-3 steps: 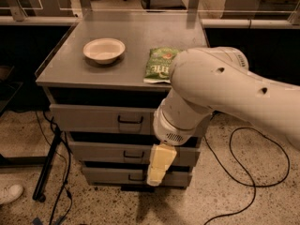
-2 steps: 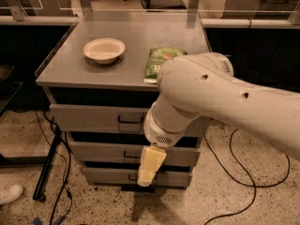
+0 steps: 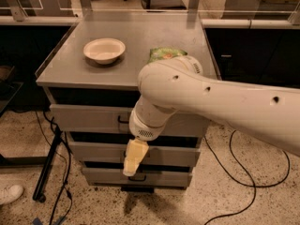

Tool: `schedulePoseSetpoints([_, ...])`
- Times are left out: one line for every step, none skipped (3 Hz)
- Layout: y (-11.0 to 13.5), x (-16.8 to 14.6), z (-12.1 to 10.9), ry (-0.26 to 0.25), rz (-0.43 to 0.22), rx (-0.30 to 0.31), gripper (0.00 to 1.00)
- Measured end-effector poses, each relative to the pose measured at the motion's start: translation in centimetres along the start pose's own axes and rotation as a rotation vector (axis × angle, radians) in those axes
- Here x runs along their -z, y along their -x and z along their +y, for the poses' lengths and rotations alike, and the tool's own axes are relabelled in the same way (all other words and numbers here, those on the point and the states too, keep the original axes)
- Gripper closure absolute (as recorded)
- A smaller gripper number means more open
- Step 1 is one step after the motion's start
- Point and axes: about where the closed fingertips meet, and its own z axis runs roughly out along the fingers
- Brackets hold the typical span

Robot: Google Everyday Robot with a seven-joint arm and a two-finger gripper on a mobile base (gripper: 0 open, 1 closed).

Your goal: Open top drawer

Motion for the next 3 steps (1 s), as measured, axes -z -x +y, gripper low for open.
schedulePoseSetpoints([1.7, -3.6, -1.1, 0.01, -0.01, -0.004, 0.0])
schedulePoseSetpoints([1.8, -3.9, -1.3, 0.011, -0.006, -0.006, 0.0])
schedulePoseSetpoints([2.0, -5.5, -3.8, -0.002, 0.007, -0.04, 0.0])
